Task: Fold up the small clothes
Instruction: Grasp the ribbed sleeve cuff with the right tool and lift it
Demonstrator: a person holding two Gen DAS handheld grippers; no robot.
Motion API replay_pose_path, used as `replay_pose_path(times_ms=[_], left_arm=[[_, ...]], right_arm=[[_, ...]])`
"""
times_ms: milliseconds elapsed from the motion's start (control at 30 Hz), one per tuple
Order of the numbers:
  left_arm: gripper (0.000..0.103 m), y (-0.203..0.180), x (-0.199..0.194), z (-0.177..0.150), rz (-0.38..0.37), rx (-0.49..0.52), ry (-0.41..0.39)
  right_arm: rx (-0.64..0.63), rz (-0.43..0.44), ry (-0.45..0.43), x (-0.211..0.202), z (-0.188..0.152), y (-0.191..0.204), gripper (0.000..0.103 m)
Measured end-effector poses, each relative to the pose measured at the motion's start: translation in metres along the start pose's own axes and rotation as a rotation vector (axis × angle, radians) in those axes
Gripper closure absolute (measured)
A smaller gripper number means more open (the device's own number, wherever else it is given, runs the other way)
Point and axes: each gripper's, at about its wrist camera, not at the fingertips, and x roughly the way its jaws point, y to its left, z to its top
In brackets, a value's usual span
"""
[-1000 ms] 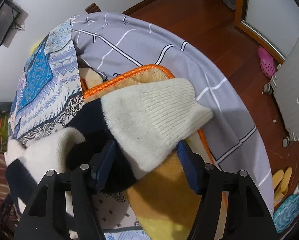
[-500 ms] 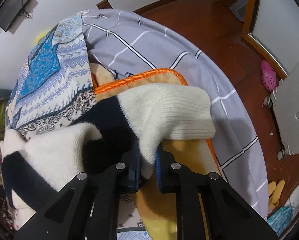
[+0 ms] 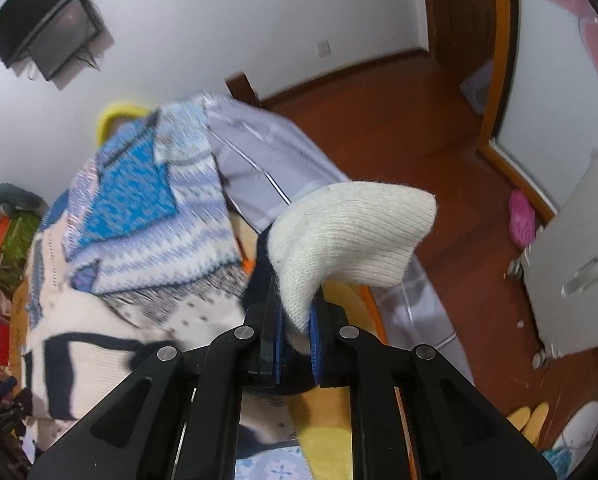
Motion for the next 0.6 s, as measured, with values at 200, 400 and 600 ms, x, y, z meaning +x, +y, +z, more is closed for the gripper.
replay_pose_path(times_ms=[200,400,600], left_arm=[[0.016,0.008,-0.021,-0.004,-0.006,-0.013,-0.034],[0.016,0.021,-0.039,-0.011,-0.010,-0.031,-0.062],[0.016,0.036,-0.052,-0.019,-0.013,-0.047,-0.079]], right_arm=[[-0.076,0.060,-0.075,-0.042,0.009,0.038,0.093],[-0.180,0.122,-0.123,-0.074,0.005,0.088,0.094],[-0.251,0.191,-0.169,-0.098,0.000,0.139,0.094]])
